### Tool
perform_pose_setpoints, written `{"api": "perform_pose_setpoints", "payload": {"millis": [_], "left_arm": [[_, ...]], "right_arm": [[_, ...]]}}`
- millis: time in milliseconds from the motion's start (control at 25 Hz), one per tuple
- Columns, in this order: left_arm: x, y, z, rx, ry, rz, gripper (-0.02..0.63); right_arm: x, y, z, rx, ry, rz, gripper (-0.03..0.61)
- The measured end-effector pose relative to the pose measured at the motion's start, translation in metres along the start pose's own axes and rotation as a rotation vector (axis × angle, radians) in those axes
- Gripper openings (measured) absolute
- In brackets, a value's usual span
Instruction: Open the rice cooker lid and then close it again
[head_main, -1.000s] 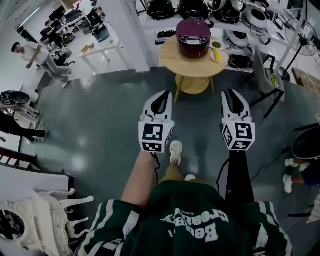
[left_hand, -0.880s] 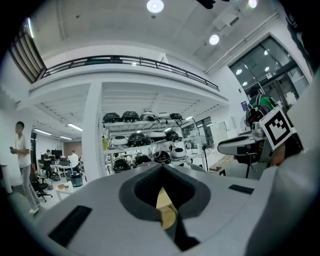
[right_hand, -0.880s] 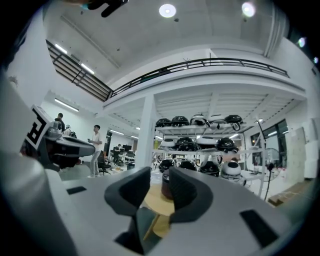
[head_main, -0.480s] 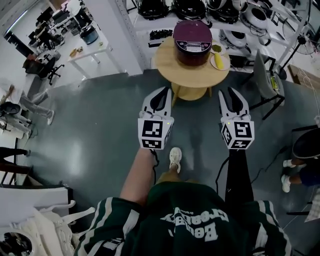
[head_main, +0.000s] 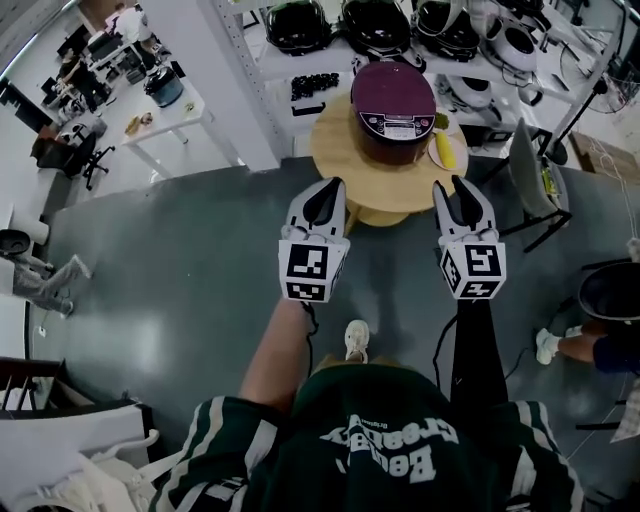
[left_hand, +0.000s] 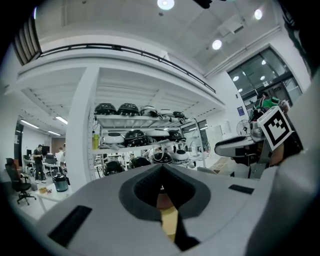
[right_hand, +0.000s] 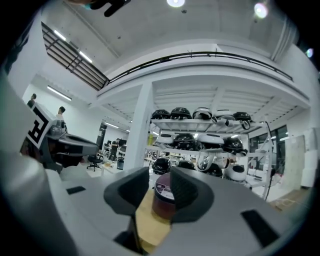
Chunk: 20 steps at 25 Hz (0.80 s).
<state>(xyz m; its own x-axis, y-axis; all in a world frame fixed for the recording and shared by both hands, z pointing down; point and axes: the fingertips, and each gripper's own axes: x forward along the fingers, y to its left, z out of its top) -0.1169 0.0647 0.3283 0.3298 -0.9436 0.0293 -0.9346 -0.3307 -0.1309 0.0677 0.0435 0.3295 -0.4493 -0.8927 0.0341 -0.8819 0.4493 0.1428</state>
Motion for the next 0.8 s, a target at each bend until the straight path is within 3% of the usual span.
{"api": "perform_pose_setpoints", "payload": {"millis": [240,800], "left_arm": [[0.033,0.03,-0.005,0.015,-0.004,-0.034,0.002],[0.118,0.046,-0.034,-0.002,0.031,-0.071,0.002]], "right_arm": [[0.042,0.006,0.003,-0.01,-0.006,-0.018,0.138],[0.128,-0.024,-0.033,-0.038,0.081,0.031,0.141]]}}
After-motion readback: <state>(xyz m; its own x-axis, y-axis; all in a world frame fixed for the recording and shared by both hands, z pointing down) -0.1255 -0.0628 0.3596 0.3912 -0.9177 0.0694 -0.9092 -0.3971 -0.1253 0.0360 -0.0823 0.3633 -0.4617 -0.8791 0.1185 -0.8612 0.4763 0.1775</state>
